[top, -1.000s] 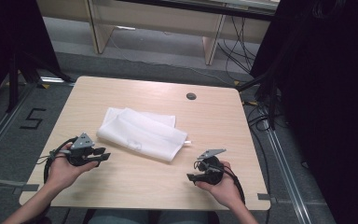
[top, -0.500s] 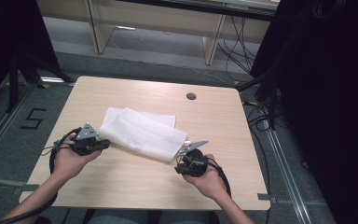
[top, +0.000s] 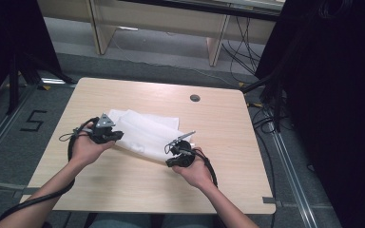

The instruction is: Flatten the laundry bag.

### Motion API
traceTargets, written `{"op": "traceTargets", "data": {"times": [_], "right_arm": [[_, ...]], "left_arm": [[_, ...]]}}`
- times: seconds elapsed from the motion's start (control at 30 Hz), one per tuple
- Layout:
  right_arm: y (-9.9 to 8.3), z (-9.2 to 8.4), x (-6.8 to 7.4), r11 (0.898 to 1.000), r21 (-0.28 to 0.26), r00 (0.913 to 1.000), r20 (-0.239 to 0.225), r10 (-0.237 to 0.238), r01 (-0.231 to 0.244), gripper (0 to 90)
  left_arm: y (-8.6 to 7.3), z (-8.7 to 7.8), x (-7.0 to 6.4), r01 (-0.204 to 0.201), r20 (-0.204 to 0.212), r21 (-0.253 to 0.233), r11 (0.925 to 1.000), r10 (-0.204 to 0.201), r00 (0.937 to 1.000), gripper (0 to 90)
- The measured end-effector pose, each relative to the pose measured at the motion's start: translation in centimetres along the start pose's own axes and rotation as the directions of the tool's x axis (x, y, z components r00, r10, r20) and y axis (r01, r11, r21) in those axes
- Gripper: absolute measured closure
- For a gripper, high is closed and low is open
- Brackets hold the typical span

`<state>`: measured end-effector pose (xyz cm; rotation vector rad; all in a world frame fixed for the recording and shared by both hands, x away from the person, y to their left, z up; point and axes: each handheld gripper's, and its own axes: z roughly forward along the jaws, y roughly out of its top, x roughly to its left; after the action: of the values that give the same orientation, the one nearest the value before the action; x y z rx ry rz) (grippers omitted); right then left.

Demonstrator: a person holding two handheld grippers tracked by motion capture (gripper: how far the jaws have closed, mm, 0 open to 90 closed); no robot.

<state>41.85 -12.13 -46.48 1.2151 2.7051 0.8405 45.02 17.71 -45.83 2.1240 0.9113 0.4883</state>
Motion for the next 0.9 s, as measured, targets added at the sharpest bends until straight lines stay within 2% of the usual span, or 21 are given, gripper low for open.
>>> {"op": "traceTargets", "data": {"times": [0.03,0.07,0.13,0.17,0.2,0.23,0.27,0.33,0.4,0.43,0.47,0.53,0.63,0.67,0.7,0.73,0.77,0.83,0.9], "right_arm": [[0.2,0.2,-0.1,1.000,0.001,1.0000,-0.001,0.003,-0.003,85.7],[0.3,0.3,-0.1,1.000,0.008,0.9999,-0.004,0.013,-0.013,86.2],[0.6,0.6,-0.2,1.000,0.014,0.9998,0.011,0.015,-0.015,86.7],[0.7,0.9,-0.3,1.000,0.021,0.9997,0.022,0.014,-0.015,87.2],[0.8,0.9,-0.2,0.998,0.042,0.9982,0.037,0.047,-0.049,87.8],[0.8,1.2,-0.5,0.999,0.025,0.9993,0.027,0.026,-0.027,88.2],[0.8,1.3,-0.7,0.999,0.033,0.9989,0.029,0.037,-0.038,88.4],[0.8,1.2,-1.1,0.998,0.037,0.9977,0.040,0.054,-0.055,88.9],[0.7,0.9,-1.7,0.997,0.040,0.9956,0.061,0.071,-0.073,89.5],[0.6,0.8,-2.0,0.994,0.045,0.9936,0.054,0.099,-0.102,89.7],[0.5,0.7,-2.3,0.994,0.045,0.9916,0.083,0.100,-0.104,89.7],[0.4,0.6,-3.0,0.992,0.060,0.9905,0.088,0.105,-0.111,89.7],[0.1,0.4,-3.6,0.989,0.068,0.9857,0.116,0.123,-0.131,89.5],[0.0,0.3,-3.6,0.984,0.077,0.9818,0.119,0.148,-0.158,89.3],[-0.1,0.1,-3.9,0.989,0.059,0.9862,0.108,0.125,-0.132,88.7],[-0.1,-0.1,-3.7,0.984,0.062,0.9815,0.106,0.159,-0.166,87.5],[0.0,-0.3,-3.9,0.989,0.042,0.9858,0.098,0.137,-0.141,85.8],[0.4,-1.1,-4.0,0.990,-0.015,0.9821,0.122,0.143,-0.142,78.4],[0.8,-1.8,-4.4,0.985,-0.055,0.9737,0.150,0.171,-0.165,67.1]], "left_arm": [[0.1,0.1,0.0,-0.009,-0.003,-0.004,1.0000,0.009,1.0000,82.6],[0.2,0.5,0.0,-0.006,-0.006,-0.029,0.9996,0.006,1.0000,81.0],[0.4,1.1,0.0,-0.015,-0.014,-0.026,0.9996,0.015,0.9998,79.2],[0.5,1.4,-0.1,-0.005,-0.014,-0.024,0.9997,0.005,0.9999,78.4],[0.5,1.7,-0.1,-0.003,-0.013,-0.020,0.9998,0.002,0.9999,78.0],[0.5,2.1,-0.1,-0.010,-0.013,-0.006,0.9999,0.010,0.9999,78.1],[0.4,2.3,0.0,-0.034,-0.019,0.033,0.9989,0.034,0.9992,78.2],[0.0,2.7,0.0,-0.044,-0.010,0.081,0.9958,0.045,0.9989,78.8],[-0.3,2.9,0.0,-0.021,0.001,0.094,0.9954,0.021,0.9998,79.0],[-0.5,3.1,0.0,-0.009,0.008,0.100,0.9950,0.008,0.9999,78.8],[-0.6,3.2,-0.1,-0.005,0.011,0.105,0.9944,0.004,0.9999,78.6],[-0.9,3.5,-0.5,-0.003,0.023,0.123,0.9924,0.000,0.9997,78.6],[-1.3,3.9,-1.1,-0.021,0.044,0.162,0.9866,0.014,0.9989,78.7],[-1.3,3.8,-1.3,-0.053,0.071,0.194,0.9796,0.040,0.9967,78.6],[-1.4,3.9,-1.5,-0.055,0.070,0.186,0.9810,0.043,0.9966,78.5],[-1.5,3.9,-1.7,-0.067,0.074,0.197,0.9781,0.053,0.9958,78.3],[-1.6,3.9,-1.9,-0.068,0.082,0.200,0.9774,0.053,0.9953,78.2],[-1.6,3.8,-1.9,-0.083,0.092,0.215,0.9731,0.064,0.9937,78.3],[-1.8,3.9,-2.1,-0.081,0.097,0.210,0.9744,0.061,0.9934,78.7]]}}
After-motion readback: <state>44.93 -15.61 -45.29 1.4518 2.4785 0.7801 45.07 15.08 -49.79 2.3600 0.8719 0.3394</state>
